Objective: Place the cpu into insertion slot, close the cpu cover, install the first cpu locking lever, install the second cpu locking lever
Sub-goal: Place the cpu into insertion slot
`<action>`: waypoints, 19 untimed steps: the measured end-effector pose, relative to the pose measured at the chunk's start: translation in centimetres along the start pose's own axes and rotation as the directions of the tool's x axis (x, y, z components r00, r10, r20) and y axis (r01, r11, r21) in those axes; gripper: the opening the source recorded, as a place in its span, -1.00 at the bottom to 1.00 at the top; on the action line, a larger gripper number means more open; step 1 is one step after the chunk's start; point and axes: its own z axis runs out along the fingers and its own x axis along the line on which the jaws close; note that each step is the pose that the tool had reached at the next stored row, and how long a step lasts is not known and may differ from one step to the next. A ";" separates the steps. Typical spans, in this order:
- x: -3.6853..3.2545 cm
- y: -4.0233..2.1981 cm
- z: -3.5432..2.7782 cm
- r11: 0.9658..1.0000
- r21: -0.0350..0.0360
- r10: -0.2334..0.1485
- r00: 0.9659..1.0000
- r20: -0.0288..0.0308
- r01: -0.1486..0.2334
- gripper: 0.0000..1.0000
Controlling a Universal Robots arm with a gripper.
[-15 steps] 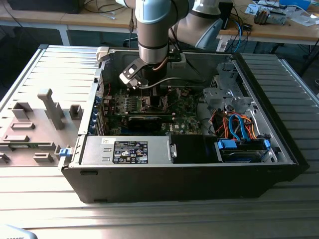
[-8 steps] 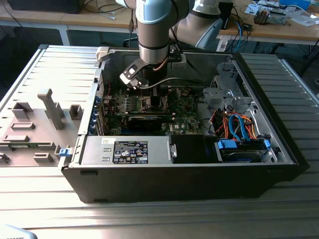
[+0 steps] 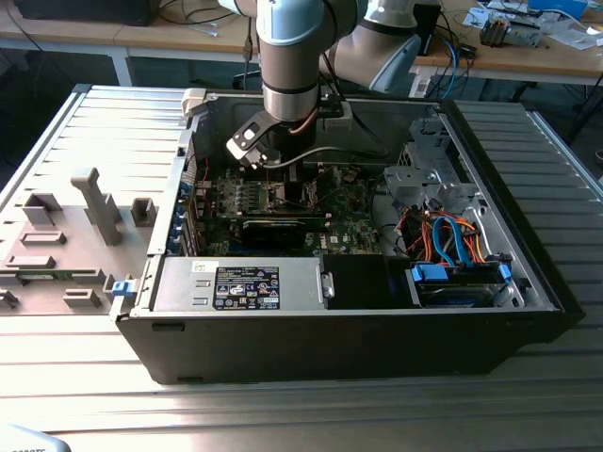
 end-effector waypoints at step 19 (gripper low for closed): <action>0.01 0.02 -0.50 1.000 0.000 0.000 1.000 0.000 0.000 0.23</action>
